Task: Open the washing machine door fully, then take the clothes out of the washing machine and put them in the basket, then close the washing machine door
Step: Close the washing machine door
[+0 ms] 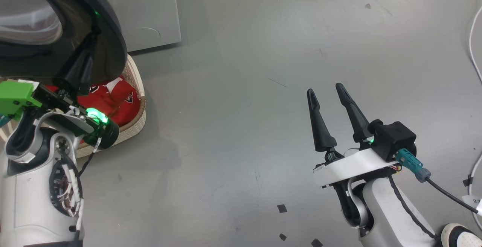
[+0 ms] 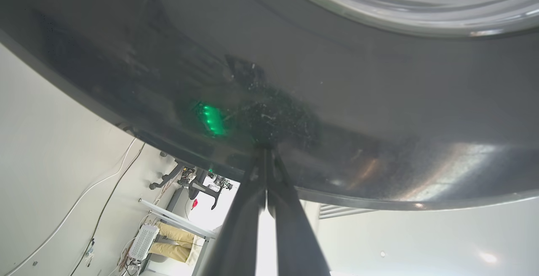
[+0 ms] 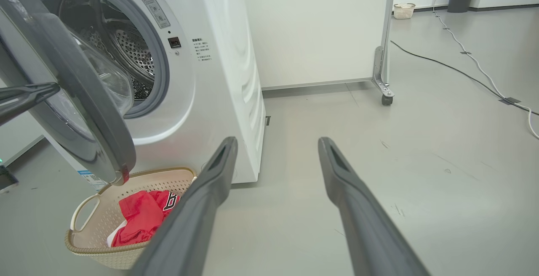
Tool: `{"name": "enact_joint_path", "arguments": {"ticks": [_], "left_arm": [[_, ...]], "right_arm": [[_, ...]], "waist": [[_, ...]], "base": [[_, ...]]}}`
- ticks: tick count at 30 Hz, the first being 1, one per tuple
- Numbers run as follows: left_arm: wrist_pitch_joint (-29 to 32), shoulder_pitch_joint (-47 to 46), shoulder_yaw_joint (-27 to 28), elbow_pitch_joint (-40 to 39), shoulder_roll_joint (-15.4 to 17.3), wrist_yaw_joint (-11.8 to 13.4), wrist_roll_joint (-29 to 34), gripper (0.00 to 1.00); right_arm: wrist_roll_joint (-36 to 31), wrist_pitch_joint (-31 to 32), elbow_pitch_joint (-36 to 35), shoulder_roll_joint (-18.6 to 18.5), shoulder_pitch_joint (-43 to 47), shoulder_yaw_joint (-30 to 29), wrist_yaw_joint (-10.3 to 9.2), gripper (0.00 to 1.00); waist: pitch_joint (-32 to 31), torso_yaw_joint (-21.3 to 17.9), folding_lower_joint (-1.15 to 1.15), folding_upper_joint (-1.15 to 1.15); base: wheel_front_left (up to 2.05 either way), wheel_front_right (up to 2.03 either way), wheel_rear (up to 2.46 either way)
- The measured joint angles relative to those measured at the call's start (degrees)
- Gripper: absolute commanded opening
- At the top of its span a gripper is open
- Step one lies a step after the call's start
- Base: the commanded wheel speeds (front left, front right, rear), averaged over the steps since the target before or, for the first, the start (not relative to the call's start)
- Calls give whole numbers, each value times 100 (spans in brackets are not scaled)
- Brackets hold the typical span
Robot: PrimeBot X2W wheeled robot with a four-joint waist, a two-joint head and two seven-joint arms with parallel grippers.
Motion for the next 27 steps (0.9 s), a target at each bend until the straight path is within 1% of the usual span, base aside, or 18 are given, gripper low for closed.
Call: {"name": "enact_joint_path", "arguments": {"ticks": [3,5,7,11,14,16,20,23,27], "left_arm": [[-1,10,-176,69,-1,-31,218,0],[4,30,-375,92,10,-96,490,0],[11,108,-638,101,83,-209,832,0],[43,420,-1078,166,338,-426,1491,0],[-83,626,-1360,237,456,-628,2008,0],[-222,738,-1541,238,611,-808,2459,0],[-635,905,-1656,237,847,-1125,3136,0],[-971,1034,-1694,237,951,-1228,3531,0],[-1467,1203,-1749,193,1121,-1294,4139,0]], "right_arm": [[-7,0,7,2,2,-77,0,100],[-52,0,21,3,8,-146,0,100],[-91,-1,37,2,12,-203,0,100],[-210,-1,67,2,25,-304,2,100],[-247,0,93,-23,34,-385,10,100],[-258,-1,110,-44,44,-427,14,100],[-292,-1,141,-59,82,-501,16,100],[-304,-1,169,-67,155,-565,19,100],[-305,-1,177,-68,166,-628,26,100]], "waist": [[-53,80,0,0],[-97,152,0,0],[-146,235,0,0],[-256,432,0,0],[-348,603,0,0],[-415,726,0,0],[-563,979,0,0],[-689,1163,0,0],[-877,1383,0,0]], "base": [[0,0,0],[0,0,0],[0,0,0],[0,0,0],[0,0,0],[0,0,0],[0,0,0],[0,0,0],[0,0,0]]}}
